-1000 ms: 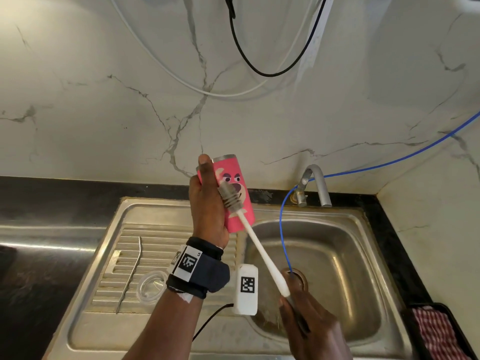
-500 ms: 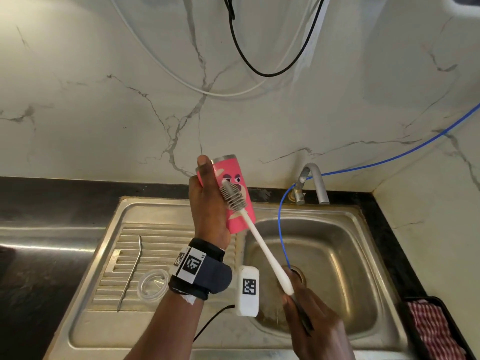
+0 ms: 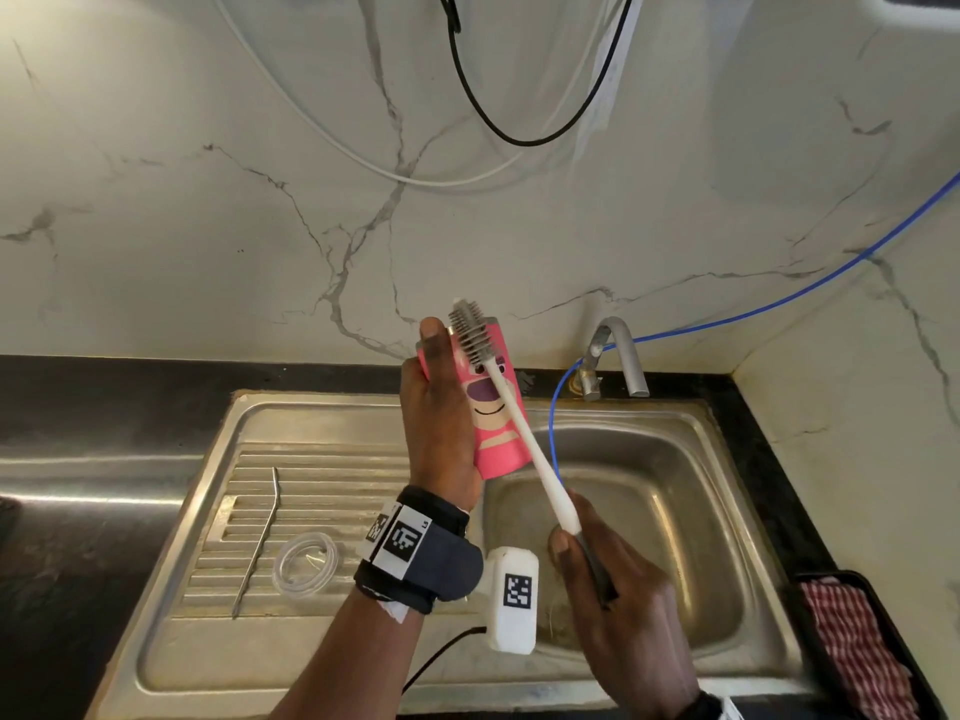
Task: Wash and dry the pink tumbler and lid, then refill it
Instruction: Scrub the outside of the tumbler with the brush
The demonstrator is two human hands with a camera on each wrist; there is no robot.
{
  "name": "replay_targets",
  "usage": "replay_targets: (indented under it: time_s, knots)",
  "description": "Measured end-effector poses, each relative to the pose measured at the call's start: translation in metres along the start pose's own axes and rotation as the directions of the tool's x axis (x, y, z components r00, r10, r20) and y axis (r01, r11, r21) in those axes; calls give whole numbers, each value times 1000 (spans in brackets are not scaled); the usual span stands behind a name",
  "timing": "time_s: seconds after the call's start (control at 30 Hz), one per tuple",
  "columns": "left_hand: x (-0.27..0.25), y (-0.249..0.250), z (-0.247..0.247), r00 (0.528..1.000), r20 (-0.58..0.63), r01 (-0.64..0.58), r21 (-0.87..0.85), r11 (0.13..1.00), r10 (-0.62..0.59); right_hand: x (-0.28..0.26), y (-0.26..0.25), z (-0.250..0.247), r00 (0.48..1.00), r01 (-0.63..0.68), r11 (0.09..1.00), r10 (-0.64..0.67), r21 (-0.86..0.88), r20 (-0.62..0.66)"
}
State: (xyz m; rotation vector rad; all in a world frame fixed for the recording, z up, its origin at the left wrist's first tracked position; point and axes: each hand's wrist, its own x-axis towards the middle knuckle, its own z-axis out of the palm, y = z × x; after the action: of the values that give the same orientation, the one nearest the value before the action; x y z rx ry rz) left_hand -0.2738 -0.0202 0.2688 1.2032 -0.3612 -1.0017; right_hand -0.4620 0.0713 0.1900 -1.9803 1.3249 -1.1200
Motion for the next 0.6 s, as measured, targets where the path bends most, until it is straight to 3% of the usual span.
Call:
replay_targets:
  time_s: [0.2,0.37,0.6]
  knots:
    - [12,7,-9,999,-53,-6,-9,1000,5,-20,-11,-6,1000,-14,997,13,77,18]
    - [-1,6,-3,1000,-27,3,32,999,-3,-3,-6,0,999,-22,999,23,35,-25]
    - [1,12,-11,999,-31,-33,-1,999,33,-16,-13,-7,1000,-20,995,20,94,9]
